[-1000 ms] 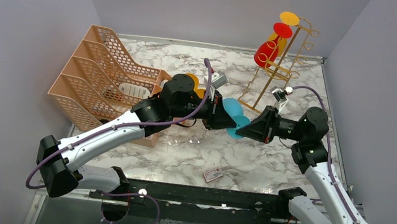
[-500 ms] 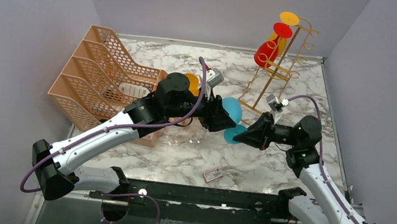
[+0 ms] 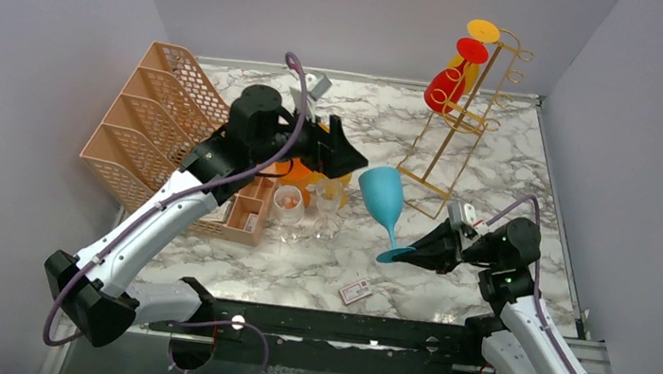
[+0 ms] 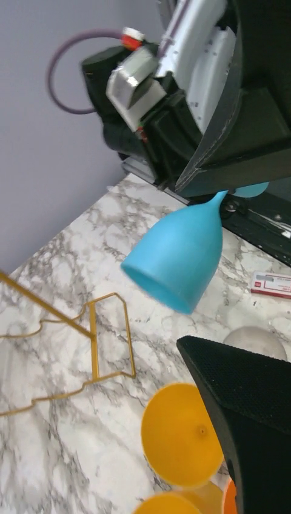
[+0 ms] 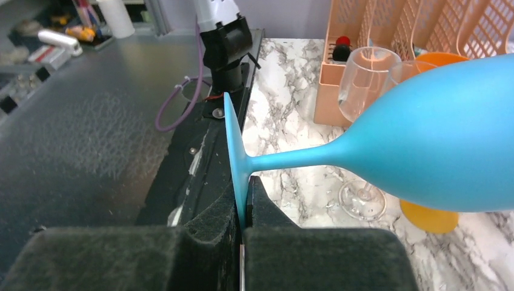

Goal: Take the wine glass off the wine glass rack
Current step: Place the wine glass at the center of the board.

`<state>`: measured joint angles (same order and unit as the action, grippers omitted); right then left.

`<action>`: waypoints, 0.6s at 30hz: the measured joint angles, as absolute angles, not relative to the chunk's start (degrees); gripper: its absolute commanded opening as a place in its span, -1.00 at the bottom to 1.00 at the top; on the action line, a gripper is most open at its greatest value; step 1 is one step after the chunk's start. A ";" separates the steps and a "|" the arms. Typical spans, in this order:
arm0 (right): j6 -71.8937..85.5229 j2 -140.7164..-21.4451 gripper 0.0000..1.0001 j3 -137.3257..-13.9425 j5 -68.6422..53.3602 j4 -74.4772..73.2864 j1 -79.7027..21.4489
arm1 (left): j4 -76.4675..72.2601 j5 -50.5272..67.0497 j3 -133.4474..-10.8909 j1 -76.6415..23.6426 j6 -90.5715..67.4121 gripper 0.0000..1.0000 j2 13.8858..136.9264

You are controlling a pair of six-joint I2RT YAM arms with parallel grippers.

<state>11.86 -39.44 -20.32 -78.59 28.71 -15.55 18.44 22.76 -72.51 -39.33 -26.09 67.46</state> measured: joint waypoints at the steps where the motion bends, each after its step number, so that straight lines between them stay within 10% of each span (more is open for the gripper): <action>1: 10.17 -39.40 -0.98 -20.32 -79.66 28.60 -15.55 | 18.00 24.91 -72.27 -36.60 -27.20 0.90 67.48; 18: -32.95 -45.58 -0.98 -32.80 -88.03 -7.97 -16.58 | 4.43 48.18 -65.06 -29.71 -39.83 0.73 71.07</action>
<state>-32.95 -45.58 -32.80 -88.03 -7.97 -16.58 4.43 48.18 -65.06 -29.71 -39.83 71.07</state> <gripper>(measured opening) 0.018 0.904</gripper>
